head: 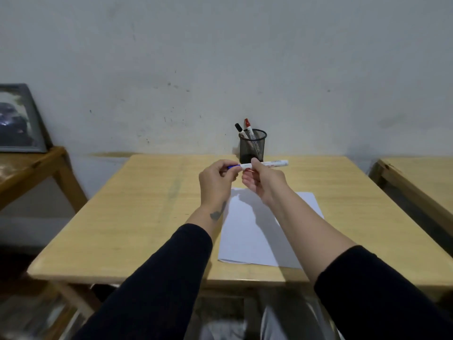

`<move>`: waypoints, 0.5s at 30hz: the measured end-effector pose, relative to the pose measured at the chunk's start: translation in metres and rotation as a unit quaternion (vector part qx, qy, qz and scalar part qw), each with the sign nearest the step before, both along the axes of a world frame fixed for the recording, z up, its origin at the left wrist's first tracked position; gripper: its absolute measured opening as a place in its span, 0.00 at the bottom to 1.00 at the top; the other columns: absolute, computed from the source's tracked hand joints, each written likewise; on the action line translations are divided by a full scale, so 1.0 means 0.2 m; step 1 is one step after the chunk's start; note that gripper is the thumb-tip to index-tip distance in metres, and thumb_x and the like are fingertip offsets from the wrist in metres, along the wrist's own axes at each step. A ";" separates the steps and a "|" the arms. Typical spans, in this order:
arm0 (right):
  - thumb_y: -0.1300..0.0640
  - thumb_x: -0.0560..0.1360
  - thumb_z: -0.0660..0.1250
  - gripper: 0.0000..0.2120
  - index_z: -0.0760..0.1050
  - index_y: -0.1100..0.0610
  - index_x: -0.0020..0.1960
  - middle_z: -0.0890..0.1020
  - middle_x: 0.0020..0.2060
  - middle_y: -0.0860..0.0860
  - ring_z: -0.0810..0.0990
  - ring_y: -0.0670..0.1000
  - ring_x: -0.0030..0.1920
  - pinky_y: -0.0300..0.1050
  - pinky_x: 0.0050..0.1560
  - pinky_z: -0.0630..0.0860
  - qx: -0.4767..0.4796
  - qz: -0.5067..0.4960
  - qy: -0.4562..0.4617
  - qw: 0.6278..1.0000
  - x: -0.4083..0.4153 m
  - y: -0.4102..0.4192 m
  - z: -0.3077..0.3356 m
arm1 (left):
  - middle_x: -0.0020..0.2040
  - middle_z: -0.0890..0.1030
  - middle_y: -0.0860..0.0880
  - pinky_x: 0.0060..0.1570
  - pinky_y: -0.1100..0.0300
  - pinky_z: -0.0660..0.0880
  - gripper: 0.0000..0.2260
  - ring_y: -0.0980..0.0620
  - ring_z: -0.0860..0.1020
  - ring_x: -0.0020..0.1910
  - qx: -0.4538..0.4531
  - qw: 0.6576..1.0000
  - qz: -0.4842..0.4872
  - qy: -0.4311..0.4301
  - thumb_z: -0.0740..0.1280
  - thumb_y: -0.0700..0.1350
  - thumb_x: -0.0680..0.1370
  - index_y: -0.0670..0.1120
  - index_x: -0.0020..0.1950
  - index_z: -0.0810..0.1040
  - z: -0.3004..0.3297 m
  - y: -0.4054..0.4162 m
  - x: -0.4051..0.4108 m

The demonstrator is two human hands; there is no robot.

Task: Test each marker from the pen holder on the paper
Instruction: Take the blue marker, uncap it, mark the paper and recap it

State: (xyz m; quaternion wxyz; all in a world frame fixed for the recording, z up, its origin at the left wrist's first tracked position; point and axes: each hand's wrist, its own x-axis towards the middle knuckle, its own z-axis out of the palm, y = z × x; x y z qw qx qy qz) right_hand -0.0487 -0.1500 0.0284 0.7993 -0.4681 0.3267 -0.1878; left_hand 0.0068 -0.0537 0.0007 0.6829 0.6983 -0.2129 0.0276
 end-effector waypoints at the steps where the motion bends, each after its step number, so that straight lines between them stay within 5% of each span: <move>1: 0.58 0.77 0.66 0.10 0.75 0.65 0.44 0.79 0.33 0.57 0.79 0.51 0.32 0.38 0.33 0.81 0.013 -0.004 -0.012 1.000 0.01 -0.01 0.00 | 0.34 0.82 0.50 0.39 0.65 0.77 0.02 0.59 0.79 0.31 -0.002 1.000 -0.001 0.007 0.72 0.39 0.72 0.45 0.43 0.83 -0.01 0.00 0.00; 9: 0.58 0.79 0.62 0.10 0.75 0.64 0.45 0.79 0.35 0.55 0.79 0.49 0.34 0.39 0.43 0.80 -0.038 0.006 -0.035 0.999 0.07 -0.01 -0.08 | 0.32 0.81 0.50 0.36 0.68 0.75 0.02 0.58 0.77 0.29 0.014 0.998 0.007 0.068 0.71 0.38 0.73 0.43 0.43 0.84 -0.02 0.01 0.03; 15: 0.57 0.80 0.61 0.10 0.75 0.64 0.48 0.78 0.35 0.55 0.77 0.48 0.34 0.35 0.39 0.79 -0.057 0.013 -0.064 0.996 0.13 0.00 -0.15 | 0.33 0.81 0.46 0.35 0.67 0.76 0.05 0.54 0.77 0.31 0.025 0.991 0.009 0.131 0.71 0.37 0.74 0.37 0.47 0.83 -0.02 -0.01 0.10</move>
